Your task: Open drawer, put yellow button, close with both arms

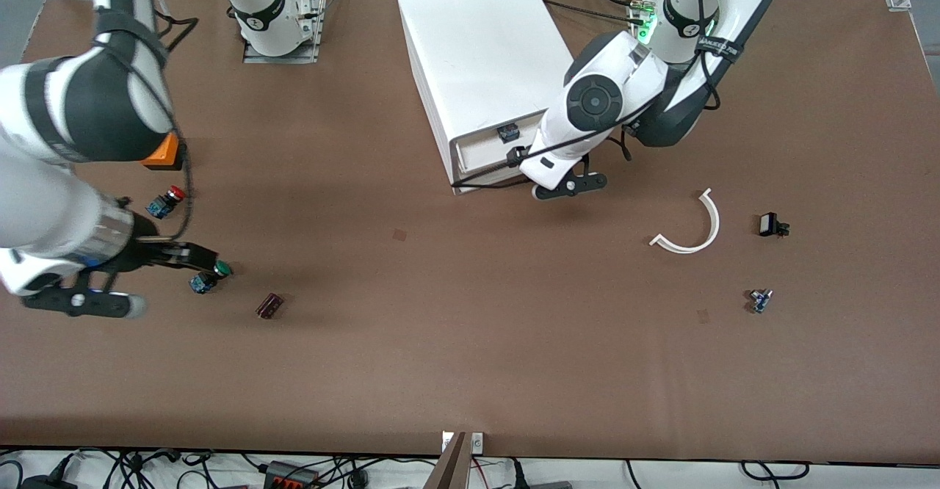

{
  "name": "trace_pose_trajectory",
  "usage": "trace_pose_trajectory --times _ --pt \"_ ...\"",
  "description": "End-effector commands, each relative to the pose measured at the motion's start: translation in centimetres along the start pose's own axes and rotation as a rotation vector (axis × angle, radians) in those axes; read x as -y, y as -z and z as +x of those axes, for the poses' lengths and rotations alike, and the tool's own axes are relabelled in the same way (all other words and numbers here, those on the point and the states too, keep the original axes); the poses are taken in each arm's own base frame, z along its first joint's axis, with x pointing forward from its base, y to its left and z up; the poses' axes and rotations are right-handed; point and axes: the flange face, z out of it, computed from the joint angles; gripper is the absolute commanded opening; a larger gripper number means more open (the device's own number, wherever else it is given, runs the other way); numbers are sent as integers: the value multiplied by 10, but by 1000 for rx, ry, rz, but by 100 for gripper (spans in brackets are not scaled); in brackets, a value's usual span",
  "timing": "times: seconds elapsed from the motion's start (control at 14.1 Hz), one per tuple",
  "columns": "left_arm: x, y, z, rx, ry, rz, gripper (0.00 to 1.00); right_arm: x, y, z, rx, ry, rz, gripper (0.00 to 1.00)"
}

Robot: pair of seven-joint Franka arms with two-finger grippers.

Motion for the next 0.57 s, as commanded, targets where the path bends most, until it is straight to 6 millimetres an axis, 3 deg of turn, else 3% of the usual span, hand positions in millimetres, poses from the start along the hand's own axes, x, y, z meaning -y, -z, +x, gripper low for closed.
trace_pose_trajectory --times 0.0,0.21,0.5 --pt "0 -2 -18 0 8 4 100 -61 32 -27 -9 -38 37 100" --pt "-10 -3 -31 4 -10 7 100 -102 61 -41 -42 12 60 100" --pt "-11 -3 -34 8 -17 8 100 -134 77 -60 -51 59 57 100"
